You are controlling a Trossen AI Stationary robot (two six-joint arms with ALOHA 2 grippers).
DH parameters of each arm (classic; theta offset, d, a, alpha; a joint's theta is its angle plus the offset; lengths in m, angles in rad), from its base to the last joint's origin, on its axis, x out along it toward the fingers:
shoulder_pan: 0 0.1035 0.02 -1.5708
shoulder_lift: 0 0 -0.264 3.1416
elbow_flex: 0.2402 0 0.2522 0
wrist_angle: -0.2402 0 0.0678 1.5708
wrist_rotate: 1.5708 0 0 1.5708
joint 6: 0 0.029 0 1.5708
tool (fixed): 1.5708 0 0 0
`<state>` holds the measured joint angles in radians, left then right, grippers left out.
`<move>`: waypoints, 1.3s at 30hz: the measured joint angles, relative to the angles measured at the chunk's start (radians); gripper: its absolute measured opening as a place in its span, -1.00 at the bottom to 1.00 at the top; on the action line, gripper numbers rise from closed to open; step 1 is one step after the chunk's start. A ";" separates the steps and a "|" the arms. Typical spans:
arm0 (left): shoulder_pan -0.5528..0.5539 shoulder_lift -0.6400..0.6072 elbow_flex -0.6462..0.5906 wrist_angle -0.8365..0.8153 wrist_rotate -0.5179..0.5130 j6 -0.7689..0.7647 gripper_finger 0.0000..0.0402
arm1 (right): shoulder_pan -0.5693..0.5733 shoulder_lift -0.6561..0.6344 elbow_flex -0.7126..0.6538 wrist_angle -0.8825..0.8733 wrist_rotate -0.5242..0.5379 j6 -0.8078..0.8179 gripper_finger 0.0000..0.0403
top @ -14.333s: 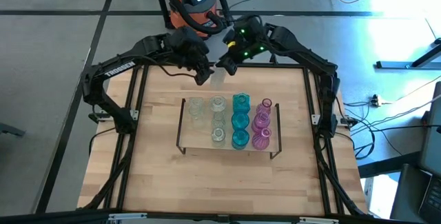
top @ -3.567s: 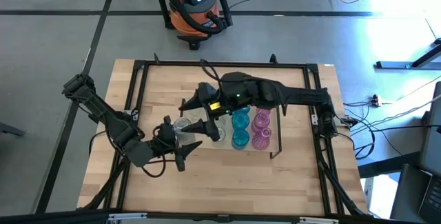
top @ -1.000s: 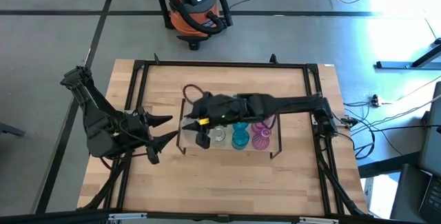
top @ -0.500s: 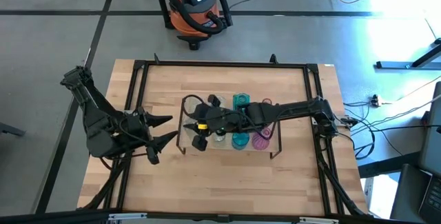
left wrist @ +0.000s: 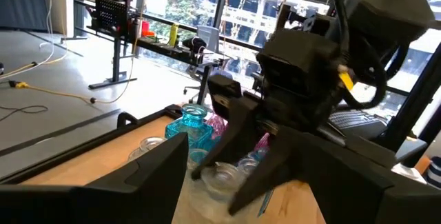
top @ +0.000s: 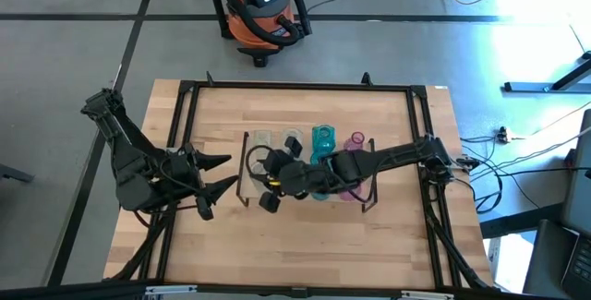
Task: Sort vases onto shelf
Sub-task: Put the transparent vase on the shelf
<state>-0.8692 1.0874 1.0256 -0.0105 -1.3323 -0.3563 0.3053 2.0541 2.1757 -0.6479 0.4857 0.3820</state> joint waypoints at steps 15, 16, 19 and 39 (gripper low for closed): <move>0.002 0.000 0.000 0.000 -0.005 0.001 0.35 | 0.002 0.025 0.001 -0.004 -0.009 0.007 -0.56; 0.004 0.000 0.000 0.001 -0.005 0.001 0.35 | 0.002 0.033 0.001 0.004 -0.018 0.007 -0.56; 0.008 0.001 0.000 0.001 -0.005 0.001 0.35 | 0.002 0.043 0.000 -0.011 -0.026 0.007 -0.56; 0.008 0.001 0.000 0.003 -0.008 0.001 0.35 | 0.001 0.060 0.000 -0.007 0.019 0.016 -0.54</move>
<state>-0.8612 1.0882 1.0252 -0.0078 -1.3407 -0.3553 0.3061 2.1143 2.1761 -0.6550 0.5045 0.3975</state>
